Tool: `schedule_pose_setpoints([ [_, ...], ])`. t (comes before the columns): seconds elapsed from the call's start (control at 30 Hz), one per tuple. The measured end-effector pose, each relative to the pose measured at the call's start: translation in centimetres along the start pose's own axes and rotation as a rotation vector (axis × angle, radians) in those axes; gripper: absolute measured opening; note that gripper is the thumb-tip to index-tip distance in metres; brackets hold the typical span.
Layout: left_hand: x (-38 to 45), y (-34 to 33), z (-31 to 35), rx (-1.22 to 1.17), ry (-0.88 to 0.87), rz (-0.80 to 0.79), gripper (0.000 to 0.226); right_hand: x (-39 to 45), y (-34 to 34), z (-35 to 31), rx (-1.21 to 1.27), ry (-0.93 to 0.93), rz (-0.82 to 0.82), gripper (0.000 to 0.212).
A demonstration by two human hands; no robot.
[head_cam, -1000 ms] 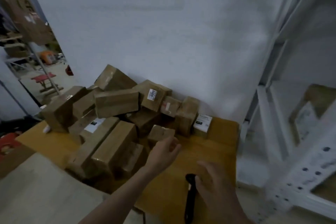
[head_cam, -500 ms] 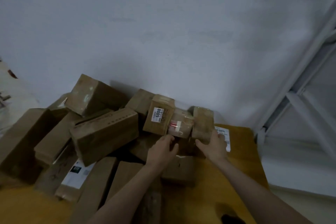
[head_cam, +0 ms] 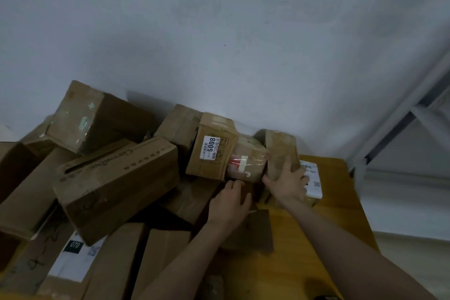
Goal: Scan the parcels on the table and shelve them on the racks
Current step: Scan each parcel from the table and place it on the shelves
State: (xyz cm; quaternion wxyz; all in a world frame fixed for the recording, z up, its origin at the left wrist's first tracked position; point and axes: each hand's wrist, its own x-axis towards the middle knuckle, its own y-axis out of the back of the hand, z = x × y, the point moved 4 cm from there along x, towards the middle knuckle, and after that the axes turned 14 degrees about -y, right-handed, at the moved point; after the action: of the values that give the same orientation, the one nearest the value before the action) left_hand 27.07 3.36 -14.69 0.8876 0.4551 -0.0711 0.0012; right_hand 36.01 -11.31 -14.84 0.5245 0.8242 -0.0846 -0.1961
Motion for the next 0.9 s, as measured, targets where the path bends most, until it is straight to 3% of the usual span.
schedule_pose_setpoints([
  [0.23,0.1,0.9,2.7,-0.029,-0.084,0.022,0.027,-2.0,3.9,4.6,0.231,0.016,0.008,0.076],
  [0.4,0.2,1.2,6.2,0.048,-0.132,-0.07,0.039,-5.3,8.0,8.6,0.363,0.065,0.069,0.072],
  [0.6,-1.3,-0.3,10.1,0.053,-0.153,-0.125,0.049,-9.0,12.0,14.2,0.81,0.067,-0.062,0.058],
  [0.73,-3.7,-0.6,13.5,-0.138,-0.12,-0.08,0.056,-11.7,14.1,18.3,1.088,0.053,-0.235,0.053],
  [0.9,-8.2,-2.0,18.4,-0.688,0.008,-0.169,0.036,-14.0,14.4,23.2,1.244,0.042,-0.431,0.087],
])
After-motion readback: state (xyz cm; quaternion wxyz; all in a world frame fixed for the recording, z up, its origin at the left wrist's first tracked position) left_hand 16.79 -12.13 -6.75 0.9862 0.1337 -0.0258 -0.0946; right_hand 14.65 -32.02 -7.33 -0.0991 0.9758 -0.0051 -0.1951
